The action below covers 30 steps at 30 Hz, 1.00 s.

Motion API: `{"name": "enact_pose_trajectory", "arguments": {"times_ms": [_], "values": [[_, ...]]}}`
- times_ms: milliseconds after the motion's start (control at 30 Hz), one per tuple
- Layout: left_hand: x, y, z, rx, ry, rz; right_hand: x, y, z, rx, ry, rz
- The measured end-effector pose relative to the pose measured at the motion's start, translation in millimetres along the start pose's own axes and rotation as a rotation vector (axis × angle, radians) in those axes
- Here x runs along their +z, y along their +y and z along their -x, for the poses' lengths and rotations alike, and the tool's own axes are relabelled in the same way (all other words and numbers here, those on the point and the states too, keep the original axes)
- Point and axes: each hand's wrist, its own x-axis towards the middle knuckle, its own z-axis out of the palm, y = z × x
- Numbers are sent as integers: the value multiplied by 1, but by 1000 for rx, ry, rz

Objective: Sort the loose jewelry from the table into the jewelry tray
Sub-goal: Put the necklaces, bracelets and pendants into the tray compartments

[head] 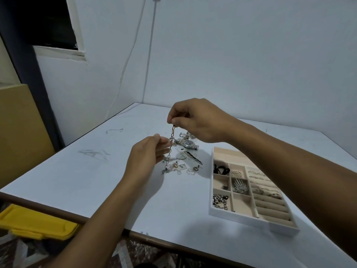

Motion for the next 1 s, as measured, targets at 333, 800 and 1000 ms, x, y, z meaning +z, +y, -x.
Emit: {"name": "enact_pose_trajectory", "arguments": {"times_ms": [333,800,1000], "values": [[48,12,47,-37,-208,185,-48,-2,30,-16,118,-20],[97,-3,70,-139,-335,344,-73,27,82,74,215,26],[100,-2,63,-322,-296,631,-64,35,103,87,247,-69]]}}
